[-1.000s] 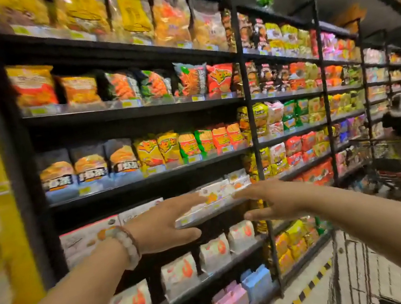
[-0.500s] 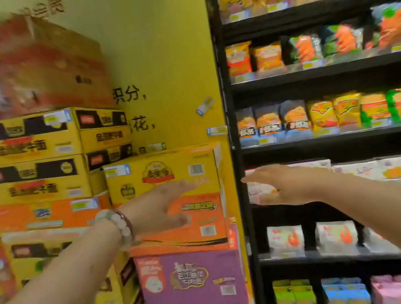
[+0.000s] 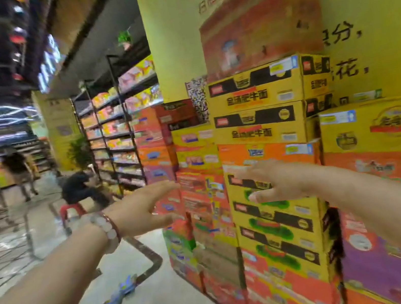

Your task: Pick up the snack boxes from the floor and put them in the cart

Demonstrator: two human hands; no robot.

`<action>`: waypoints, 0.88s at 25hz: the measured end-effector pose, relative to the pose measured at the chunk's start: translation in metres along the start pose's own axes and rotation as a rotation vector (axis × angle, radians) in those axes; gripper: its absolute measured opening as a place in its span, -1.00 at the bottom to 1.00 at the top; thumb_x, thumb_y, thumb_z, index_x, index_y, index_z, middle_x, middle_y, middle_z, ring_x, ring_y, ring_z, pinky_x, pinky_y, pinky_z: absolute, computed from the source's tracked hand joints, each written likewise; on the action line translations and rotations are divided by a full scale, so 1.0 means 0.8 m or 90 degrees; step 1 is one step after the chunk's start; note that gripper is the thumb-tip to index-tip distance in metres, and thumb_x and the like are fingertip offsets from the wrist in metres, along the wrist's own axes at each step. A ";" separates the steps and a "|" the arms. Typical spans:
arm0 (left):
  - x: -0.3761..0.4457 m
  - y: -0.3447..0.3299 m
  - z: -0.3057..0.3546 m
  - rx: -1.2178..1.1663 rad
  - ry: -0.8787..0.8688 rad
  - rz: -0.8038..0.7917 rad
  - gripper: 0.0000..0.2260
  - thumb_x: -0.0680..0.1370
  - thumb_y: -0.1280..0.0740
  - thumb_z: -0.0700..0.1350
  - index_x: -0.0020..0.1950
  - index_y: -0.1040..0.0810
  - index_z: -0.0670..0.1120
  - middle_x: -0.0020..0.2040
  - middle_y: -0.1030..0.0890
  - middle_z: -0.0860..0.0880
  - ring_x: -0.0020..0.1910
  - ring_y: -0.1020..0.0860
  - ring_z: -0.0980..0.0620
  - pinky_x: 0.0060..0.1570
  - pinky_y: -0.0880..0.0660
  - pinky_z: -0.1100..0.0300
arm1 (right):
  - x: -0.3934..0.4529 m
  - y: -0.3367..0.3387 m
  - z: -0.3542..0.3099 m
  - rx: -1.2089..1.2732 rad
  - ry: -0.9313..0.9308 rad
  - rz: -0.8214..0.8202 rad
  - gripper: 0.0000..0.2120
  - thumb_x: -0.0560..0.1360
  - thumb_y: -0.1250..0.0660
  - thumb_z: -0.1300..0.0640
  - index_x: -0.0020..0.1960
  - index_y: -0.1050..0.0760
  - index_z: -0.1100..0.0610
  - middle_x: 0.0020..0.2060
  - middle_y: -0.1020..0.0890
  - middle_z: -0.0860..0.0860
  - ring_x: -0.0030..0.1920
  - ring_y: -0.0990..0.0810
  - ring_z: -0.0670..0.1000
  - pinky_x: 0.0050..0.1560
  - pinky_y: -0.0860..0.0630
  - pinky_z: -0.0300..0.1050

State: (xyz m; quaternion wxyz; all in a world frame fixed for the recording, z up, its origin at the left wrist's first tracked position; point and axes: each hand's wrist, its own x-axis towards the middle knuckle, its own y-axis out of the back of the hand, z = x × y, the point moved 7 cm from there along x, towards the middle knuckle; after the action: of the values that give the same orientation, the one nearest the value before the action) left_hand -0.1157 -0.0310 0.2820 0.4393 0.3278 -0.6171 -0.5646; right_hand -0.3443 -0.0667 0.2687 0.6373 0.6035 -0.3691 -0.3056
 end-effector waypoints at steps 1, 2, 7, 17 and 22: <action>-0.017 -0.001 -0.034 0.000 0.032 -0.008 -0.33 0.47 -0.24 0.26 0.51 -0.10 0.10 0.51 -0.16 0.11 0.46 -0.17 0.13 0.39 -0.14 0.24 | 0.031 -0.009 -0.030 -0.004 0.033 -0.004 -0.40 0.55 -0.15 -0.22 0.52 -0.03 -0.18 0.53 -0.12 -0.10 0.52 -0.07 0.02 0.49 -0.07 0.03; -0.032 -0.003 -0.066 0.002 0.060 -0.013 -0.37 0.51 -0.26 0.17 0.51 -0.09 0.09 0.51 -0.14 0.10 0.47 -0.15 0.11 0.40 -0.11 0.23 | 0.059 -0.016 -0.055 -0.009 0.065 0.000 -0.40 0.55 -0.14 -0.23 0.52 -0.03 -0.18 0.53 -0.13 -0.10 0.51 -0.09 0.01 0.49 -0.09 0.02; -0.088 -0.019 -0.213 0.031 0.189 -0.001 -0.39 0.53 -0.25 0.17 0.51 -0.07 0.13 0.54 -0.06 0.08 0.50 -0.09 0.09 0.42 -0.04 0.23 | 0.204 -0.058 -0.166 0.014 0.189 -0.021 -0.43 0.56 -0.13 -0.22 0.52 -0.05 -0.18 0.53 -0.12 -0.08 0.51 -0.07 0.00 0.46 -0.12 -0.02; -0.167 -0.031 -0.478 0.013 0.460 0.067 -0.43 0.53 -0.30 0.05 0.49 -0.17 0.05 0.49 -0.23 0.03 0.44 -0.22 0.05 0.40 -0.14 0.20 | 0.506 -0.093 -0.375 0.057 0.430 -0.019 -0.43 0.56 -0.14 -0.19 0.52 -0.11 -0.09 0.50 -0.20 -0.05 0.48 -0.15 0.03 0.41 -0.14 -0.07; -0.228 -0.032 -0.617 0.025 0.575 0.051 -0.41 0.53 -0.30 0.06 0.49 -0.14 0.05 0.49 -0.21 0.04 0.44 -0.21 0.06 0.36 -0.15 0.23 | 0.638 -0.123 -0.518 0.102 0.509 -0.014 -0.43 0.55 -0.17 -0.17 0.51 -0.13 -0.11 0.49 -0.22 -0.07 0.49 -0.14 0.00 0.44 -0.12 -0.03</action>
State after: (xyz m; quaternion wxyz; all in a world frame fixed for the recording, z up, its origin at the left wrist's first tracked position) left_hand 0.4055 -0.0722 0.2136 0.6797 0.5252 -0.3863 -0.3360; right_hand 0.2851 -0.2758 0.2234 0.6781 0.7265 -0.1083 -0.0237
